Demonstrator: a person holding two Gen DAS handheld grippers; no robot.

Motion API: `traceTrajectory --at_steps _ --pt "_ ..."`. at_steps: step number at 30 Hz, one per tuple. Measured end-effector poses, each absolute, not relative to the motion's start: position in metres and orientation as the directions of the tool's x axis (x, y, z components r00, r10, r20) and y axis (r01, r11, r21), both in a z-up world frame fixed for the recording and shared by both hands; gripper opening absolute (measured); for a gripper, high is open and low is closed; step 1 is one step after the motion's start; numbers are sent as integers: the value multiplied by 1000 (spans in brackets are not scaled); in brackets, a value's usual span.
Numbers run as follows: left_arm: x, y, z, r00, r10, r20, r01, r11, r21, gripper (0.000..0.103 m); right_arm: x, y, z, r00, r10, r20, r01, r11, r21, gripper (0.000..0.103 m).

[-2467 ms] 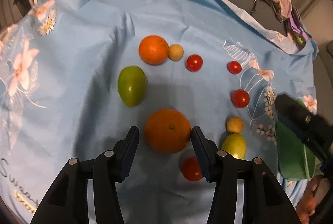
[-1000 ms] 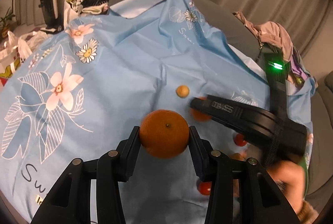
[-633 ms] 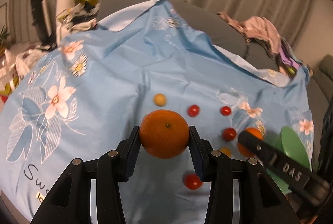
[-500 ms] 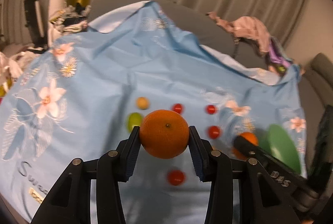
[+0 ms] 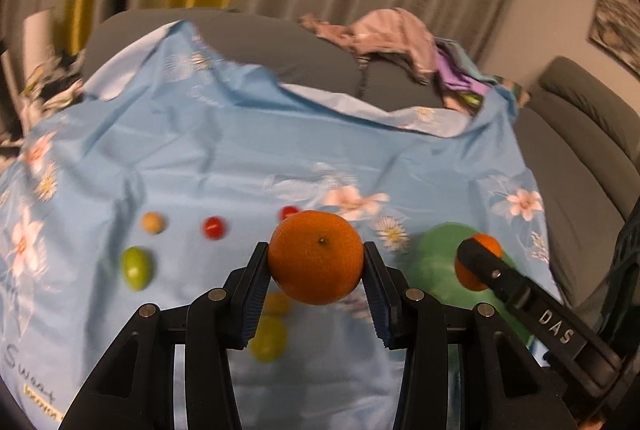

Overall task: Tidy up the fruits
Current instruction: 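Carry both oranges over the green bowl and open both grippers to drop them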

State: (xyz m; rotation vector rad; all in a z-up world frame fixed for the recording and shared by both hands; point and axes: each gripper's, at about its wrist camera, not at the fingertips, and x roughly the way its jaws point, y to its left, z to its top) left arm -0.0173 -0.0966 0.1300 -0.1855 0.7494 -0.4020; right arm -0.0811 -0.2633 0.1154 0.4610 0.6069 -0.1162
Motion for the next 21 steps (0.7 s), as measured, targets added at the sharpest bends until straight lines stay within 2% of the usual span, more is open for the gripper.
traceTrajectory --at_steps 7,21 --pt "-14 -155 137 590 -528 -611 438 845 -307 44 -108 -313 113 817 -77 -571 370 829 419 42" --pt "-13 -223 101 461 -554 -693 547 793 -270 45 -117 -355 90 742 -151 -653 514 754 410 42"
